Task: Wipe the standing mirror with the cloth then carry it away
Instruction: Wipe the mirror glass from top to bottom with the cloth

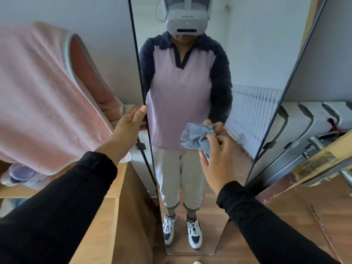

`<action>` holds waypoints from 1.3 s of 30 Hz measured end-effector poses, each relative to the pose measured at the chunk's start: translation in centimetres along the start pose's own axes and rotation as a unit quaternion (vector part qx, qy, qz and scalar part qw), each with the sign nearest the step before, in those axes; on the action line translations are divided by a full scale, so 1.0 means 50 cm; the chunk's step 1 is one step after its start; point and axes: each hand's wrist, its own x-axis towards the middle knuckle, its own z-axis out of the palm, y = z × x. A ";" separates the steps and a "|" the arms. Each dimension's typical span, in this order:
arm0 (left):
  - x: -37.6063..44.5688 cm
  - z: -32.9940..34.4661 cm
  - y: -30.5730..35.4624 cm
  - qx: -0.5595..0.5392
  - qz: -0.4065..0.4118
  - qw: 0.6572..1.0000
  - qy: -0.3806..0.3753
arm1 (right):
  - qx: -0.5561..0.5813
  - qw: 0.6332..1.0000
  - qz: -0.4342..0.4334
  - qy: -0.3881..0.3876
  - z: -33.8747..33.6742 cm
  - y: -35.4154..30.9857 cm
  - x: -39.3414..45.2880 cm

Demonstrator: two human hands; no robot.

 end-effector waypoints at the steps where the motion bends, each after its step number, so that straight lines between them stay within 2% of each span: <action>1: 0.000 -0.003 -0.002 0.000 0.002 1.000 -0.006 | 0.001 1.000 -0.001 -0.006 0.000 0.004 -0.006; 4: 0.000 -0.012 -0.009 0.018 0.014 0.999 -0.033 | 0.023 0.999 0.037 0.008 -0.032 0.020 0.008; 7: 0.004 -0.021 -0.013 0.025 0.008 0.998 -0.050 | 0.082 0.989 0.093 0.085 -0.068 0.006 0.058; 10: 0.005 -0.018 -0.014 0.025 0.012 0.998 -0.050 | 0.113 0.984 0.047 0.127 -0.060 -0.049 0.098; 12: 0.005 -0.017 -0.015 0.024 0.015 0.999 -0.043 | 0.068 0.993 0.008 0.097 -0.036 -0.105 0.098; 14: 0.005 -0.018 -0.017 0.030 0.016 0.999 -0.037 | -0.033 0.998 -0.029 0.040 0.009 -0.145 0.068; 16: 0.006 -0.018 -0.019 0.030 0.022 0.999 -0.039 | -0.135 0.987 -0.081 -0.029 0.066 -0.163 0.021; 18: 0.005 -0.015 -0.019 0.021 0.026 0.999 -0.039 | -0.171 0.975 -0.133 -0.056 0.115 -0.163 -0.026; 21: 0.009 -0.011 -0.025 0.022 0.028 0.999 -0.037 | -0.153 0.967 -0.199 -0.040 0.160 -0.140 -0.072; 24: 0.013 -0.012 -0.031 0.033 0.031 0.998 -0.043 | -0.172 0.953 -0.239 -0.076 0.157 -0.122 -0.071; 26: 0.014 -0.014 -0.029 0.028 0.037 0.998 -0.046 | -0.180 0.957 -0.211 -0.084 0.137 -0.135 -0.040; 29: 0.015 -0.017 -0.031 0.019 0.040 0.998 -0.047 | -0.166 0.981 -0.099 -0.017 0.116 -0.180 0.009; 31: 0.015 -0.021 -0.031 0.021 0.041 0.998 -0.046 | -0.151 0.986 -0.069 0.016 0.123 -0.208 0.014; 36: 0.018 -0.020 -0.036 0.013 0.056 0.997 -0.048 | -0.129 0.967 -0.214 -0.051 0.186 -0.192 -0.048; 39: 0.021 -0.024 -0.039 0.011 0.056 0.997 -0.051 | -0.123 0.962 -0.226 -0.095 0.181 -0.139 -0.057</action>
